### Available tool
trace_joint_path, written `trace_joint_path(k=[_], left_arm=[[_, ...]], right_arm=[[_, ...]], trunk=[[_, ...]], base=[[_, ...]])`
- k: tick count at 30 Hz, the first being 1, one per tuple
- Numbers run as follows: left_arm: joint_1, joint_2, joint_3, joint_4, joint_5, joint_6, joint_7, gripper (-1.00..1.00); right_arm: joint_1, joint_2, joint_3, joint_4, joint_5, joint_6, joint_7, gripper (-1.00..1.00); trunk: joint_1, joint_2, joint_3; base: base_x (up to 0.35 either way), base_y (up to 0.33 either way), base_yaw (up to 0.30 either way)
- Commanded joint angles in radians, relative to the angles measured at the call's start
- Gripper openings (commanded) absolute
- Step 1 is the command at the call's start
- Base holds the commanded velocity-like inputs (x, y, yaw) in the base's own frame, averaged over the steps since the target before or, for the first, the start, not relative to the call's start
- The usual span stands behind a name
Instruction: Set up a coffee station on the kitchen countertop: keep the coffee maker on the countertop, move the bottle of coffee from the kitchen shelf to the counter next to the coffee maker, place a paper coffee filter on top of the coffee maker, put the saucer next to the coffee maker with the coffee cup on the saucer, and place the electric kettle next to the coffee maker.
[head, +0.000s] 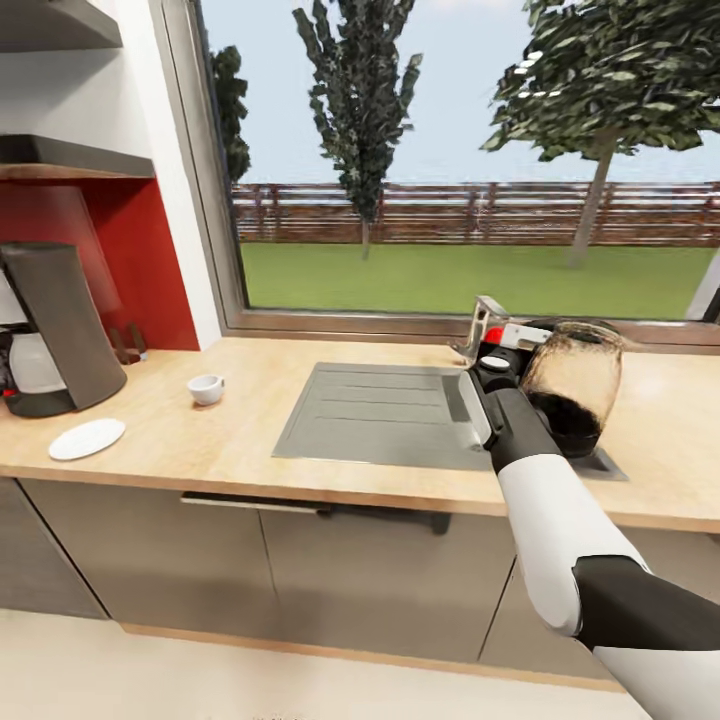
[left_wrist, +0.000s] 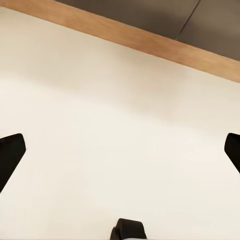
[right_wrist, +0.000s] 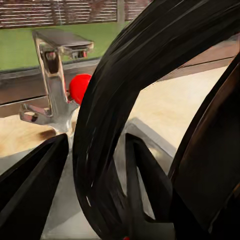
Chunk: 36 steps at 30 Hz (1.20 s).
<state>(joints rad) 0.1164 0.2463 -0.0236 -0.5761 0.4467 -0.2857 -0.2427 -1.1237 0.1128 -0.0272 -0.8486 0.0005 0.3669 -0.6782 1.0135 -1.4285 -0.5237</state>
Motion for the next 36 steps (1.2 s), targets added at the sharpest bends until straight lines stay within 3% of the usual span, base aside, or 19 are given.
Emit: trace_joint_path(k=[1,24,26,27,36], left_arm=[[0.0,0.001,-0.002,-0.001,0.01,-0.001,-0.004,1.0],[0.0,0.001,-0.002,-0.001,0.01,0.0,-0.004,1.0],[0.0,0.001,-0.002,-0.001,0.01,-0.001,-0.004,1.0],[0.0,0.001,-0.002,-0.001,0.01,-0.001,-0.004,1.0],[0.0,0.001,-0.002,-0.001,0.01,-0.001,-0.004,1.0]], right_arm=[[-0.001,0.001,0.0,-0.001,0.002,0.006,-0.001,-1.0],[-0.002,0.011,0.009,-0.004,0.003,0.01,-0.004,-1.0],[-0.002,0.011,0.027,-0.004,0.002,0.011,-0.004,-1.0],[-0.002,0.011,0.054,-0.005,0.001,0.012,-0.004,-1.0],[-0.009,0.019,0.067,-0.009,0.001,0.031,-0.004,-1.0]], trunk=[[0.0,-0.001,-0.001],[0.0,-0.001,-0.001],[0.0,-0.001,-0.001],[0.0,-0.001,-0.001],[0.0,-0.001,-0.001]], base=[[0.0,0.0,0.269],[0.0,0.0,0.269],[0.0,0.0,0.269],[0.0,0.0,0.269],[0.0,0.0,0.269]])
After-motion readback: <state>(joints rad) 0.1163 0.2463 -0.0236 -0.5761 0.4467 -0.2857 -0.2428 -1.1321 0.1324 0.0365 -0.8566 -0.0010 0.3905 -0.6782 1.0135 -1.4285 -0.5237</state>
